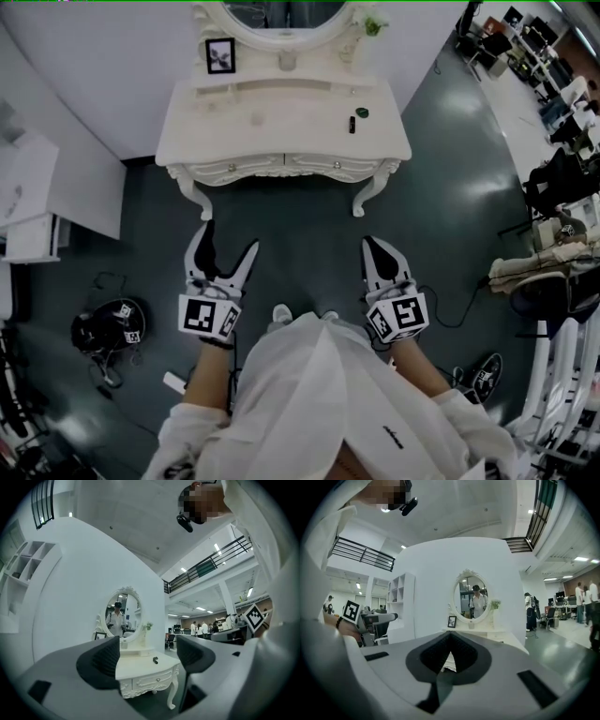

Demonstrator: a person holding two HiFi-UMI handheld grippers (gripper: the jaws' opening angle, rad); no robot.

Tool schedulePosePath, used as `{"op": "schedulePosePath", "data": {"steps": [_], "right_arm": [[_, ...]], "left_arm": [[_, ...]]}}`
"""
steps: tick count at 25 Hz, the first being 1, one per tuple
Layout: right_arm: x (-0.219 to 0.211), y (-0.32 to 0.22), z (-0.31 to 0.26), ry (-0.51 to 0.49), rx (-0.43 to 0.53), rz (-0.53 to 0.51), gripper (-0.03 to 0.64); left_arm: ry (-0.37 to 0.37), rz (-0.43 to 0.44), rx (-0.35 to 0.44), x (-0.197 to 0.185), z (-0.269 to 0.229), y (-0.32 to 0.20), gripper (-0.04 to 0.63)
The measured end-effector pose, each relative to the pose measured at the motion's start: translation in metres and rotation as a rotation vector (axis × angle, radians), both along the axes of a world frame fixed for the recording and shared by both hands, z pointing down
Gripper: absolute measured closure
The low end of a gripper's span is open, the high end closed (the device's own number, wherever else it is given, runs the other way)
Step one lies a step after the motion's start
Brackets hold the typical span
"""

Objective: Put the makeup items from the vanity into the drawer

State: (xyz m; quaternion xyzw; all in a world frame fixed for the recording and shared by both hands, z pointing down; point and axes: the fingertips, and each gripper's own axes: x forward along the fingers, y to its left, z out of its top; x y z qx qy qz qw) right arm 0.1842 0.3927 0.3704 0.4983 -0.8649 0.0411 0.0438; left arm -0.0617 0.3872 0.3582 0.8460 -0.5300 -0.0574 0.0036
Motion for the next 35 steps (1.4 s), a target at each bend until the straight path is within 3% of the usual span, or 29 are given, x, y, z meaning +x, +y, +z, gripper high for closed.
{"op": "schedulePosePath", "data": {"steps": [9, 16, 25, 35], "right_arm": [[-0.029, -0.006, 0.009, 0.021, -0.009, -0.012, 0.598], [-0.035, -0.03, 0.009, 0.012, -0.005, -0.028, 0.6], [-0.051, -0.1, 0.021, -0.03, -0.024, -0.091, 0.598], [-0.034, -0.207, 0.023, -0.05, -0.036, -0.144, 0.598]], "left_arm": [[0.017, -0.007, -0.053, -0.027, 0.022, -0.005, 0.229], [0.029, -0.011, -0.084, -0.025, 0.03, -0.022, 0.229], [0.02, -0.05, -0.198, -0.024, 0.052, -0.083, 0.229], [0.009, -0.047, -0.203, 0.015, 0.044, -0.192, 0.23]]}}
